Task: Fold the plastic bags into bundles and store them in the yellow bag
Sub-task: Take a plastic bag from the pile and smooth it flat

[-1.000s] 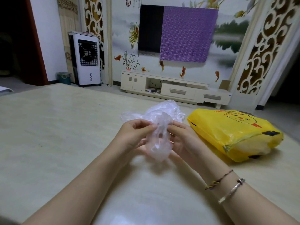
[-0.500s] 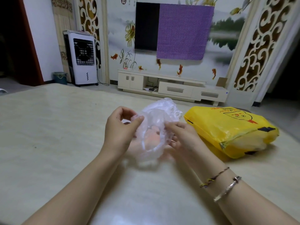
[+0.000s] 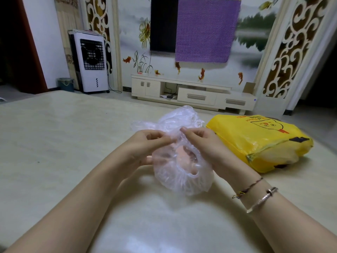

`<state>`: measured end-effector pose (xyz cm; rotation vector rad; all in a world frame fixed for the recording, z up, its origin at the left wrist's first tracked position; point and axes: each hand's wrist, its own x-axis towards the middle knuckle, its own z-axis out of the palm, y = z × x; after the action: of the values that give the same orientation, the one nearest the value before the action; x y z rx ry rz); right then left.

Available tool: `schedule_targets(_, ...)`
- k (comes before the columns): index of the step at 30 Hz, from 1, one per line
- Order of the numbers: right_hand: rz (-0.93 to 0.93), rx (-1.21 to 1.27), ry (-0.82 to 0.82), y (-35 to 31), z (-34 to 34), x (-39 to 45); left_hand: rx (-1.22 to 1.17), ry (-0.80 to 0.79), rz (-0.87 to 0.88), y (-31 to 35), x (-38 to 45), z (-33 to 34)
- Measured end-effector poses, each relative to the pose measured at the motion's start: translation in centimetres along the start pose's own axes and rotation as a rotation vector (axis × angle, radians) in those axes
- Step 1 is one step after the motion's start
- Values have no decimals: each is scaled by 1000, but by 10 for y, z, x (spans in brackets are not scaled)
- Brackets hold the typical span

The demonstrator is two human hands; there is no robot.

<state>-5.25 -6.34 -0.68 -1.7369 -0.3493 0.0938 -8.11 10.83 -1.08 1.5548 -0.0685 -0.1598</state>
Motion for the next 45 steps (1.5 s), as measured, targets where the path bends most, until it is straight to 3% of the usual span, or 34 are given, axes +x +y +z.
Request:
schedule_targets(4, 175, -97, 16, 3, -5, 4, -103, 308, 153, -1, 6, -3)
schedule_targets(9, 210, 79, -32, 6, -6, -4, -83, 527, 333, -3, 12, -14)
schedule_targets(12, 201, 160, 205, 17, -5, 9, 176, 605, 365, -8, 11, -13)
schedule_targets(15, 116, -146, 376, 27, -8, 21, 430, 631, 328, -15, 8, -14)
schedule_targets(19, -35, -714, 370, 43, -17, 24, 764, 589, 177, -20, 3, -16)
schedule_targets(21, -23, -830, 345, 48, -19, 24, 1079, 549, 76, -23, 0, -15)
schedule_targets(23, -33, -797, 326, 47, -21, 21, 1247, 546, 71, -24, -2, -14)
schedule_targets(26, -216, -788, 291, 39, -26, 11, 1166, 519, 369, -18, -1, -11)
schedule_targets(28, -313, -842, 174, 32, -26, 4, 1060, 355, 513, -19, 1, -10)
schedule_targets(30, -296, -859, -10, 28, -22, -1, 1064, 137, 484, -26, 2, -6)
schedule_targets(34, -73, -1042, -393, 37, -17, -5, 1312, -159, 175, -41, 4, -3)
schedule_targets(36, 13, -1159, -487, 42, -22, -5, 1361, -186, 88, -43, 5, -7)
schedule_targets(40, 38, -1199, -522, 43, -30, -5, 1346, -220, 73, -42, 5, -10)
schedule_targets(45, 41, -913, -455, 30, -39, -10, 1064, -72, 256, -33, 1, -16)
